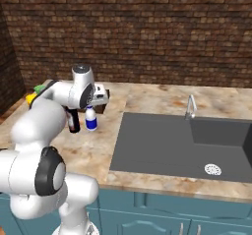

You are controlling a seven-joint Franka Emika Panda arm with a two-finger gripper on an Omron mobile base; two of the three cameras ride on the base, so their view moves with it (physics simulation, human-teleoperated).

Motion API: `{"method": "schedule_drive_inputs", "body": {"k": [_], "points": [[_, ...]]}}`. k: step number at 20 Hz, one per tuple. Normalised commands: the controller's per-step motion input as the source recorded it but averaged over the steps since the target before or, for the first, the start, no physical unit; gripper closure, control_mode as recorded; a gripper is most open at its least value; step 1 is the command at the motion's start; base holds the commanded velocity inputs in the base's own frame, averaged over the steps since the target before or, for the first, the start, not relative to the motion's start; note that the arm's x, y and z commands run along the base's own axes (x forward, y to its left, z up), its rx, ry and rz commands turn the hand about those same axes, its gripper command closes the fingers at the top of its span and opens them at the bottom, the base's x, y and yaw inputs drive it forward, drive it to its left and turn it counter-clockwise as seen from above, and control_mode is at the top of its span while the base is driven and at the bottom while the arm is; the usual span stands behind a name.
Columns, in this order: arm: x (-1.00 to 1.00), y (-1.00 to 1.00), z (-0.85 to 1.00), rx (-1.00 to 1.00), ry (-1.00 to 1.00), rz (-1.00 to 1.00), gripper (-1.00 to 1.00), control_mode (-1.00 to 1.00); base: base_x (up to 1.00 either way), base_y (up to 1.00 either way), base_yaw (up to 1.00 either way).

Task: Place the drinks on the dining counter in a tight cluster.

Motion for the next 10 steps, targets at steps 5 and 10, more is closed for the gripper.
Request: {"method": "schedule_drive_inputs", "body": {"k": [5,10], "points": [[0.19,0.27,-0.01,-0.01,0.00,0.00,1.00,-1.00,0.00,0.00,0.00],[0.06,0.25,-0.18,-0.01,0.00,0.00,1.00,-1.00,0.00,0.00,0.00]]}}
